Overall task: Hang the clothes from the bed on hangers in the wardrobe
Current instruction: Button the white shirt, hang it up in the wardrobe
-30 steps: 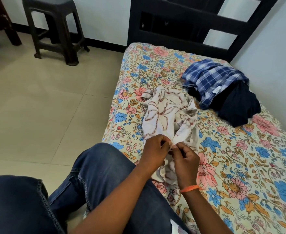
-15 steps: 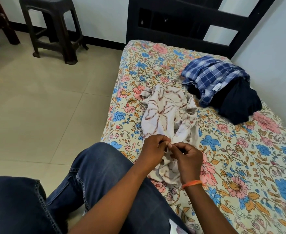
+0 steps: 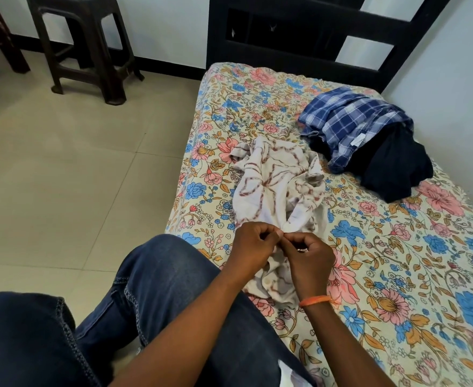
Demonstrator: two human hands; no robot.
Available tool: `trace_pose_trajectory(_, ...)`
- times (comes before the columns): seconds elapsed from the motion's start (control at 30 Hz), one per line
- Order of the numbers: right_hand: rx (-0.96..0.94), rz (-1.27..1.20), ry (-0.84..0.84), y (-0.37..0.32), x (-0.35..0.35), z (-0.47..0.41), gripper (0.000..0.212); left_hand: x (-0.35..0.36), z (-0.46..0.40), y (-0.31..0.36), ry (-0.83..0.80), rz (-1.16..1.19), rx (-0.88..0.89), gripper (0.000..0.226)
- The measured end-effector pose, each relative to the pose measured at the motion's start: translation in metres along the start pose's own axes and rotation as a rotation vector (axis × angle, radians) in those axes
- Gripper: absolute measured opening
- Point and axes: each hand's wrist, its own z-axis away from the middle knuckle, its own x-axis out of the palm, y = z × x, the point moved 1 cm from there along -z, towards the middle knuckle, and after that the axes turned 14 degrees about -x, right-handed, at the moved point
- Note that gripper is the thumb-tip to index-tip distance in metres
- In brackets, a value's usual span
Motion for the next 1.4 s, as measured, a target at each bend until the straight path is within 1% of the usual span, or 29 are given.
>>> trace_pose_trajectory(0.13,-0.013,-0.01,-0.022,0.001,0.0,0.0,0.012,0.001,-0.008,-0.007,-0.004,-0.025,-0.003,0.02)
trace_pose_trajectory(0.23,0.031,-0.054,-0.063,0.002,0.0,-0.002,0.011,0.002,-0.011,-0.009,-0.017,-0.067,-0.025,0.022)
trace_pose_trajectory(0.33,0.169,-0.223,-0.096,-0.001,-0.002,-0.002,0.012,0.004,-0.015,-0.012,-0.008,-0.127,-0.058,0.022)
trace_pose_trajectory(0.47,0.382,-0.54,-0.036,-0.002,0.003,0.004,0.014,0.004,-0.021,-0.017,0.029,-0.263,-0.067,0.022)
trace_pose_trajectory(0.63,0.555,-0.75,-0.035,-0.002,0.008,0.003,0.021,0.004,-0.022,-0.018,-0.019,-0.254,-0.104,0.02)
trace_pose_trajectory(0.7,0.64,-0.844,-0.052,0.002,0.008,-0.001,0.029,0.004,-0.024,-0.018,-0.029,-0.222,-0.12,0.021)
trace_pose_trajectory(0.73,0.677,-0.89,-0.056,0.004,0.007,-0.002,0.029,0.005,-0.025,-0.019,-0.034,-0.207,-0.129,0.021)
trace_pose_trajectory(0.87,0.757,-0.978,-0.082,0.011,0.007,-0.002,0.023,0.007,-0.023,-0.02,-0.111,-0.07,-0.192,0.023)
trace_pose_trajectory(1.0,0.775,-1.006,-0.101,0.016,0.009,-0.003,0.021,0.009,-0.023,-0.022,-0.145,0.062,-0.267,0.025)
trace_pose_trajectory(1.13,0.778,-1.025,-0.114,0.016,0.01,-0.007,0.037,0.009,-0.022,-0.021,-0.19,0.219,-0.325,0.026)
trace_pose_trajectory(1.23,0.79,-1.054,-0.111,0.015,0.009,-0.01,0.025,0.007,-0.022,-0.018,-0.216,0.27,-0.372,0.026)
trace_pose_trajectory(1.33,0.794,-1.068,-0.122,0.015,0.011,-0.011,0.028,0.005,-0.022,-0.018,-0.238,0.309,-0.397,0.025)
trace_pose_trajectory(1.4,0.78,-1.039,-0.14,0.015,0.012,-0.012,0.03,0.004,-0.022,-0.018,-0.223,0.305,-0.384,0.022)
